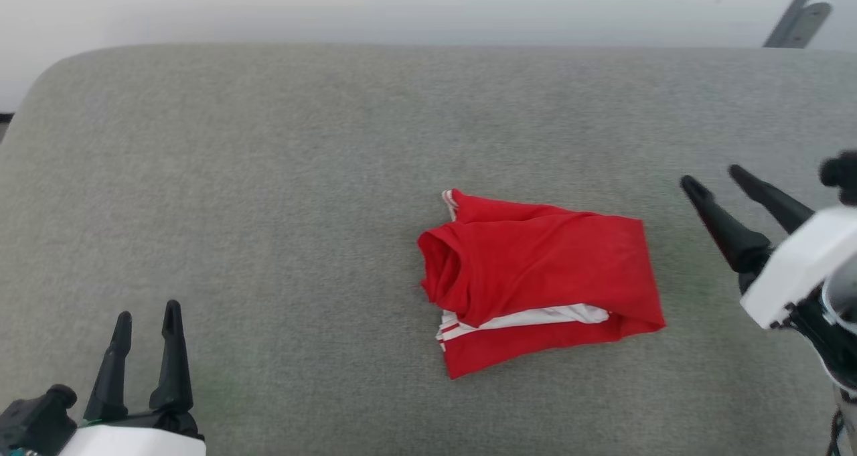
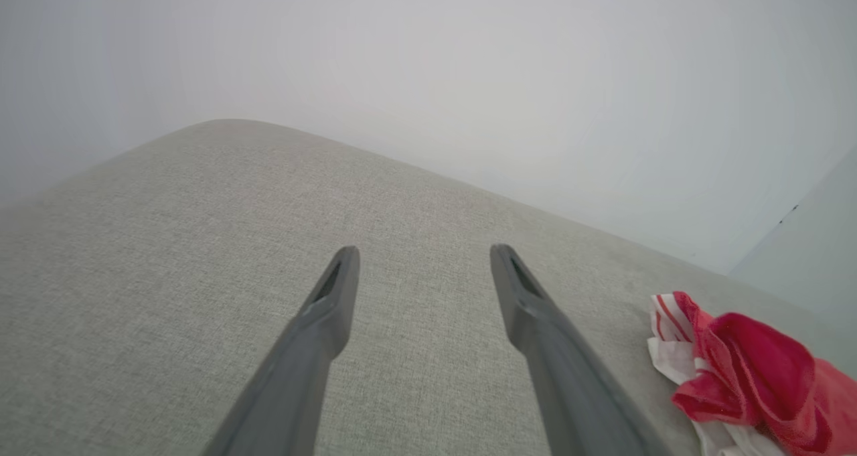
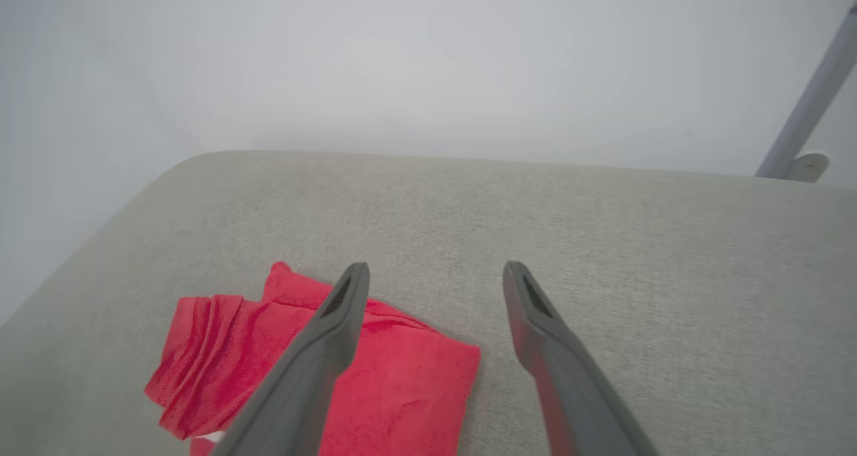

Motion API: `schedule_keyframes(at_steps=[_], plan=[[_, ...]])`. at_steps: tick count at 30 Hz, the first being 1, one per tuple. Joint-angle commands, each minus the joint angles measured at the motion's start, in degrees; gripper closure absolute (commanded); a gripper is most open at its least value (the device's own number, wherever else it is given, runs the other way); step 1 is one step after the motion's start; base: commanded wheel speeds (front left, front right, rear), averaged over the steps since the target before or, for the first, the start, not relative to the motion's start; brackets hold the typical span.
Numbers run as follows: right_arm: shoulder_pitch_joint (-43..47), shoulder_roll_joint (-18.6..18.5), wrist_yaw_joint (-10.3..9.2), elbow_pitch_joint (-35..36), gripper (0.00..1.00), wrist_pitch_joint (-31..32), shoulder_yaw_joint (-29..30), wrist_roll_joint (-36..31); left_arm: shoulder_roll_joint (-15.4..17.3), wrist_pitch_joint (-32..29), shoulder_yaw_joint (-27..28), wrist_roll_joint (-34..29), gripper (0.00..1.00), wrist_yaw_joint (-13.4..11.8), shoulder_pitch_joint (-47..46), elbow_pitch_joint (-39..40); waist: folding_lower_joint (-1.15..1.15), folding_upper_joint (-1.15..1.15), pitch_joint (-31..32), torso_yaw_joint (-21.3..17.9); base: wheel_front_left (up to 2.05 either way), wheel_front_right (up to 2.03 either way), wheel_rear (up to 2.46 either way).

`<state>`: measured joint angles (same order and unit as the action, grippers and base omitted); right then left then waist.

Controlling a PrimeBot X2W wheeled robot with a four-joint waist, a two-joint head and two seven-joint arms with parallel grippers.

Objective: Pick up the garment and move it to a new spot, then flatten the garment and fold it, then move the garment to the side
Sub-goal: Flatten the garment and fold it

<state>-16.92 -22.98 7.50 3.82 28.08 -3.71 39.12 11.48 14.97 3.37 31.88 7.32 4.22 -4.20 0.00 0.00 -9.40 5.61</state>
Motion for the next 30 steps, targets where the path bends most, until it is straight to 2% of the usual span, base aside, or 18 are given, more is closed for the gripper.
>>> schedule_keyframes(at_steps=[1, 10, 15, 20, 30], plan=[[1.4, -0.3, -0.02, -0.3, 0.00, -3.4, 0.2, -1.0, 0.4, 0.2, 0.3, -0.6, 0.00, 0.2, 0.9, 0.3, 0.00, 0.00, 0.9, -1.3, 0.00, 0.00, 0.00], [9.9, -0.4, -0.02, -6.3, 0.00, -25.2, -0.5, -5.2, 1.3, 0.2, 1.3, -2.7, 0.00, 0.2, 3.5, -0.2, 0.00, 0.00, 4.7, -3.9, 0.00, 0.00, 0.00], [13.7, 0.0, -0.02, -11.1, 0.00, -33.6, -1.6, -7.3, 1.3, 0.2, 2.7, -3.1, 0.00, 0.2, 5.7, -0.5, 0.00, 0.00, 7.4, -4.5, 0.00, 0.00, 0.00], [16.4, 0.6, -0.02, -14.3, 0.00, -38.2, -2.4, -8.1, 1.9, 0.2, 3.4, -3.9, 0.00, 0.2, 8.1, -0.3, 0.00, 0.00, 9.4, -4.8, 0.00, 0.00, 0.00], [20.3, 2.3, -0.02, -16.1, 0.00, -41.6, -2.1, -8.6, 2.6, 0.2, 3.8, -4.9, 0.00, 0.2, 11.2, 0.5, 0.00, 0.00, 11.3, -4.7, 0.00, 0.00, 0.00]])
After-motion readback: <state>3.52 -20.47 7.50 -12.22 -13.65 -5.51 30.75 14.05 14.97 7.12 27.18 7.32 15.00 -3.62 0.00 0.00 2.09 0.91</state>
